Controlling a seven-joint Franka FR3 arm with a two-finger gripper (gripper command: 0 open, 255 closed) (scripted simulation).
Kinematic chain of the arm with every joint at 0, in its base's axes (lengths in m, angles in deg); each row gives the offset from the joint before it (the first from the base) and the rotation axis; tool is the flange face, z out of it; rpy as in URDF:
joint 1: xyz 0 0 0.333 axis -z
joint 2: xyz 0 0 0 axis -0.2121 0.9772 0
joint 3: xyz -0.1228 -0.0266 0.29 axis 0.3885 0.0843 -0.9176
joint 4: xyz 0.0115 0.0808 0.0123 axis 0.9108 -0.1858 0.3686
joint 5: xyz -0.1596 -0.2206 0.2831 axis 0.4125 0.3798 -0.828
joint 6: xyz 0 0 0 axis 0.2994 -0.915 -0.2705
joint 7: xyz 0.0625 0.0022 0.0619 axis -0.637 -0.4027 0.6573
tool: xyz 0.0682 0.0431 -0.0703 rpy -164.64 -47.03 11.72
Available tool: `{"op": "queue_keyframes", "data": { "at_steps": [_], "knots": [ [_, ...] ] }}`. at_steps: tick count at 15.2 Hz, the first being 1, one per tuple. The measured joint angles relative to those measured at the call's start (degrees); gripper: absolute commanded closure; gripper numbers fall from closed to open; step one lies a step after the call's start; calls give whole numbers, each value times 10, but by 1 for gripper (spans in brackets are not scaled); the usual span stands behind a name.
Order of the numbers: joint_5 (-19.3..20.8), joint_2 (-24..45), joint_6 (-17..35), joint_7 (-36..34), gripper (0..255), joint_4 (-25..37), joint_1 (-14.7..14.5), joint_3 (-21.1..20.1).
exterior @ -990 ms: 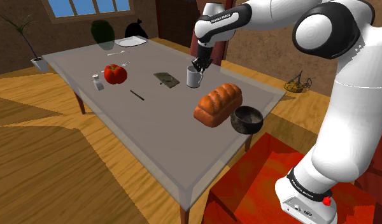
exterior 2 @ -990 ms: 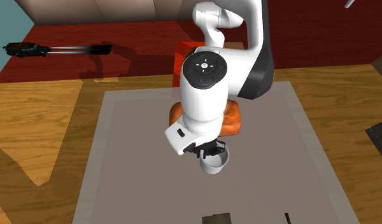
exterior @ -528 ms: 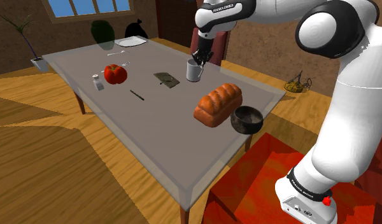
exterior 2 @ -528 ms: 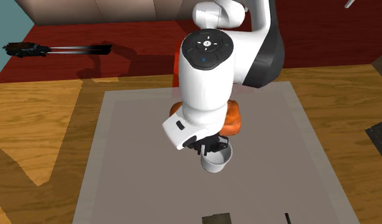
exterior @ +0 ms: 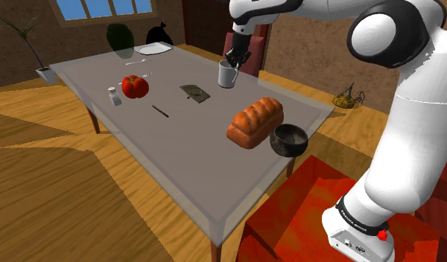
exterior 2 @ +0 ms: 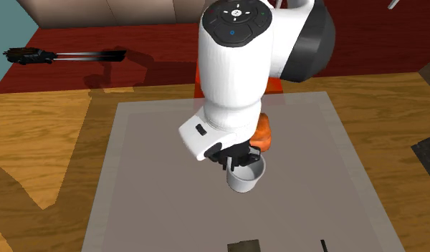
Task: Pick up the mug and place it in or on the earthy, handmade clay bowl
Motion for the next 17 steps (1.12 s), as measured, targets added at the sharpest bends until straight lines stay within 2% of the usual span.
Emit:
{"op": "queue_keyframes", "data": {
  "at_steps": [3, 12, 17],
  "knots": [
    [1, -12, -12, 0, 255, 0, 0, 1],
    [20, -220, 34, 8, 255, -253, 2, 7],
    [33, -334, 34, 10, 255, -367, 7, 9]
  ]
}}
